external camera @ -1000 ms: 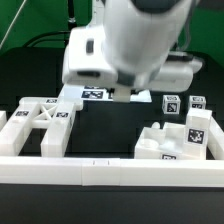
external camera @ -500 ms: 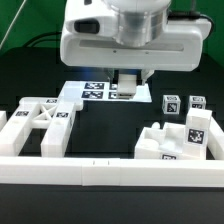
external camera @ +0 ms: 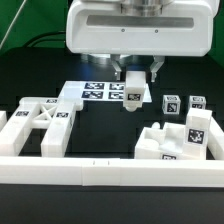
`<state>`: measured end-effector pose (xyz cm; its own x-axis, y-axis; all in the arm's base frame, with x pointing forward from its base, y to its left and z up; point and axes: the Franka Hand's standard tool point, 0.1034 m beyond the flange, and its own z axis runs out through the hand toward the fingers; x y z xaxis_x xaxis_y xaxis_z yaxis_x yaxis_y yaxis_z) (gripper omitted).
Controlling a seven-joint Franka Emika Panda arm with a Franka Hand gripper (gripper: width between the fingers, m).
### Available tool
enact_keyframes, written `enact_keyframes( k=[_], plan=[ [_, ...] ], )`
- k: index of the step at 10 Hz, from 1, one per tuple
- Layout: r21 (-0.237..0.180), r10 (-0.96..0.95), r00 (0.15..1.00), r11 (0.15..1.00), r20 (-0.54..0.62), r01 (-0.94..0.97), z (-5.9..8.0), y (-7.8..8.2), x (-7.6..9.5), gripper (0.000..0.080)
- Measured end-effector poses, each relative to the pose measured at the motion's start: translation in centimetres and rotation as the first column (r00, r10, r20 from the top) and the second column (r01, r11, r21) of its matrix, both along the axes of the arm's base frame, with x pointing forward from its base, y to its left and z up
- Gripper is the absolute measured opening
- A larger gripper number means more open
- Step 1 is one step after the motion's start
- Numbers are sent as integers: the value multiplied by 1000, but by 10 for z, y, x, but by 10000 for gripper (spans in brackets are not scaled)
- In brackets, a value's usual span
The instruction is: Assemble chair
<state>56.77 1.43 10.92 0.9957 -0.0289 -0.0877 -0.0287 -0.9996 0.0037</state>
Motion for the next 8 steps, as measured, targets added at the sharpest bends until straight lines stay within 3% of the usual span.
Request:
enact_keyframes(
  k=[4,6,8],
  plan=[
    [-23,10,964,1000,266,-4,-3,-2,9,284],
    [-26,5,920,1000,392,6,14,-8,30,284],
    [-53,22,856,999,517,6,17,-12,36,284]
  ],
)
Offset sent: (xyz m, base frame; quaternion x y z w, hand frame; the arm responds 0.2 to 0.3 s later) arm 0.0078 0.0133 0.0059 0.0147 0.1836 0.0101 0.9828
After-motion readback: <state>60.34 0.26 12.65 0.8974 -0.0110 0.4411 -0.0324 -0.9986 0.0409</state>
